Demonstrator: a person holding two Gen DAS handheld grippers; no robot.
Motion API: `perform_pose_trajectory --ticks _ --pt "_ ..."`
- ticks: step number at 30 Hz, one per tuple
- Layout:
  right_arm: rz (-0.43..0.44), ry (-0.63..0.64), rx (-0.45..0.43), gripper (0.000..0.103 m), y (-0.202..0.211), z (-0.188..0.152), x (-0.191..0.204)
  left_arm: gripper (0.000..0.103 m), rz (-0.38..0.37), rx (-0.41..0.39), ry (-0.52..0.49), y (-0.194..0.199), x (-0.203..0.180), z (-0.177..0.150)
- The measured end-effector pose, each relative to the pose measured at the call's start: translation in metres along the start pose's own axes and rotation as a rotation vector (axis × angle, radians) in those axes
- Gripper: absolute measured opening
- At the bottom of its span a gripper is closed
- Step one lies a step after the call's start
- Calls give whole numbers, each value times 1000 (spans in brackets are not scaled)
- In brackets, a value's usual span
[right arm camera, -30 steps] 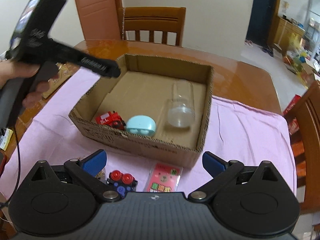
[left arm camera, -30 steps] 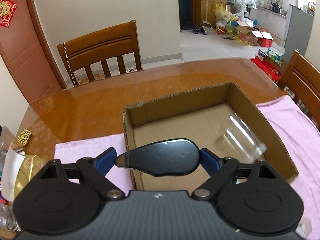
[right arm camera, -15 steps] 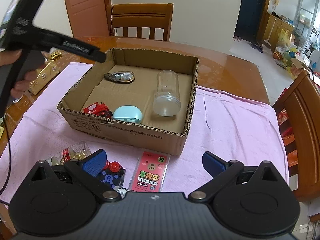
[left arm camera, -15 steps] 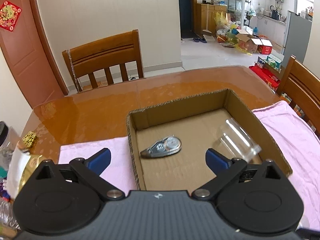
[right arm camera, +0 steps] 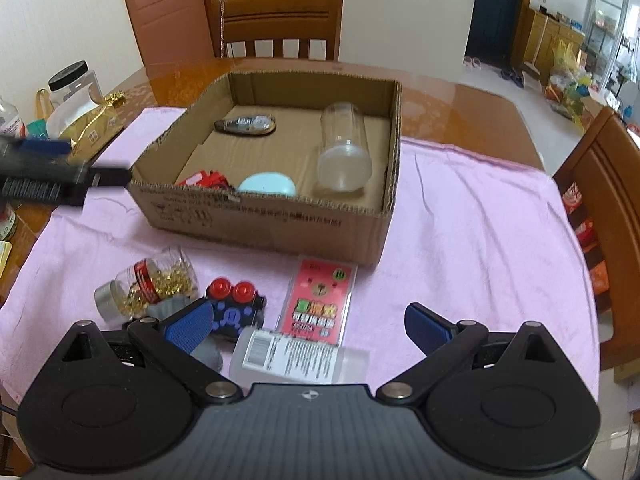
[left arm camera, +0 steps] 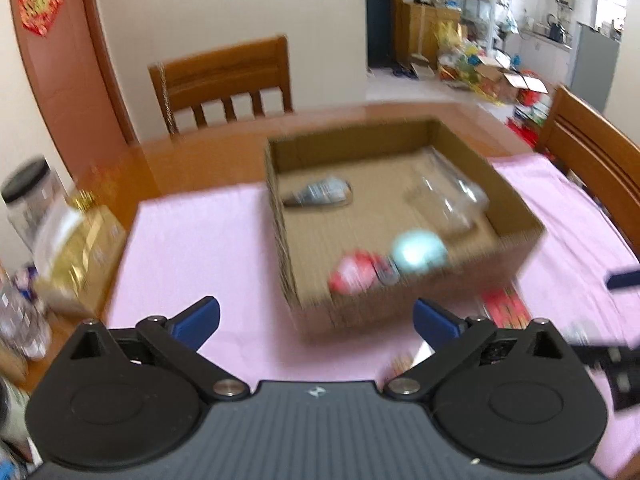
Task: Organize rigid objects
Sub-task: 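Move both tools back toward the gold-capsule jar and white bottle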
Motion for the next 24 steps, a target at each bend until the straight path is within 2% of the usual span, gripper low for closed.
perform_pose_trajectory --ticks 6,11,15,24 --pt "8 -2 16 103 -5 -10 6 102 -20 93 -7 -6 -15 -50" --pt "10 2 27 103 -11 -13 12 102 -9 148 8 -13 -17 -75" --pt "18 1 39 103 -18 -16 15 102 -4 160 52 -15 -9 -83" --pt "-36 11 72 103 -30 -25 13 102 33 176 71 -21 10 -87"
Point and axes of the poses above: each gripper's, at about its wrist camera, not at the fingertips, and y roughly against the way its jaws point, x to its left, z to its top, the point moved 5 cm from there along -y, roughly the way its jaws point, and after that the axes turned 1 degree about x, right-handed, at the moved point
